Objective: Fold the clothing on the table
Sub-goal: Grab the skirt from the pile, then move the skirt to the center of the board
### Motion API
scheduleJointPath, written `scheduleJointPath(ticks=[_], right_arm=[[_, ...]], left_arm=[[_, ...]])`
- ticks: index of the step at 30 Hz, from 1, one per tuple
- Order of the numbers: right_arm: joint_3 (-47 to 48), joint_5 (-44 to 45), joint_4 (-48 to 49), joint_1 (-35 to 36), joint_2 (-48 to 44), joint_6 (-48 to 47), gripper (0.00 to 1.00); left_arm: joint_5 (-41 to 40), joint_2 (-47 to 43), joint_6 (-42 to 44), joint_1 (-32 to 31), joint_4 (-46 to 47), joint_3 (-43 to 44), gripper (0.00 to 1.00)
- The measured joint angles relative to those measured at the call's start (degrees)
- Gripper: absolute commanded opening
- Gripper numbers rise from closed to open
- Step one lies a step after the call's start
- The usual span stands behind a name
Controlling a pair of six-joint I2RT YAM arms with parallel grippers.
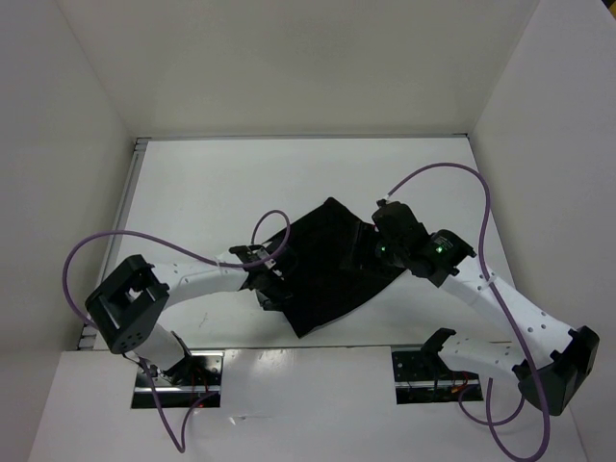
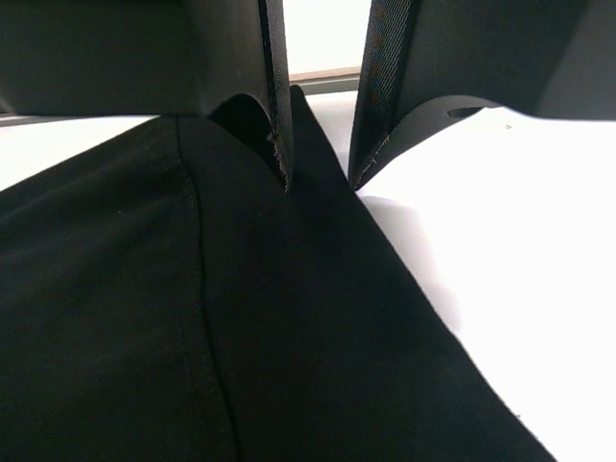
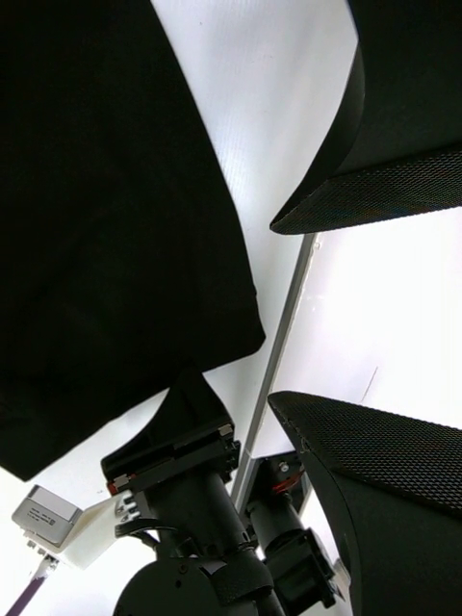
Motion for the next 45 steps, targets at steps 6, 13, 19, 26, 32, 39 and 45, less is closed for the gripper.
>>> scheduleJointPath(ticks=[6, 13, 19, 26, 32, 39, 45], right_arm=[[0.0, -0.28, -0.04, 0.0, -0.11, -0.13, 0.73], [0.0, -0.42, -0.11, 0.0, -0.11, -0.35, 0.73], [0.0, -0.42, -0.13, 0.0, -0.13, -0.61, 0.73], [0.0, -0.42, -0.2, 0.0, -0.13, -1.01, 0.73], [0.0, -0.63, -0.35, 0.0, -0.13, -1.05, 0.73], [0.13, -0.83, -0.52, 0.0, -0.11, -1.25, 0.73], [2.01, -0.28, -0.5, 0.0, -0.11, -1.64, 0.73]], left_arm=[[0.0, 0.33, -0.09, -0.15, -0.22, -0.39, 0.4], [0.22, 1.62, -0.11, -0.39, -0.07, -0.42, 0.38], [-0.13, 1.62, -0.24, -0.39, -0.02, -0.39, 0.12], [-0.24, 1.57, -0.28, -0.39, -0.22, -0.33, 0.0], [-1.03, -1.68, 0.11, -0.7, -2.89, 2.56, 0.0], [-6.23, -8.76, 2.71, -0.96, -5.51, 12.87, 0.0], [-9.97, -7.8, 9.4, 1.46, -7.39, 22.88, 0.0]])
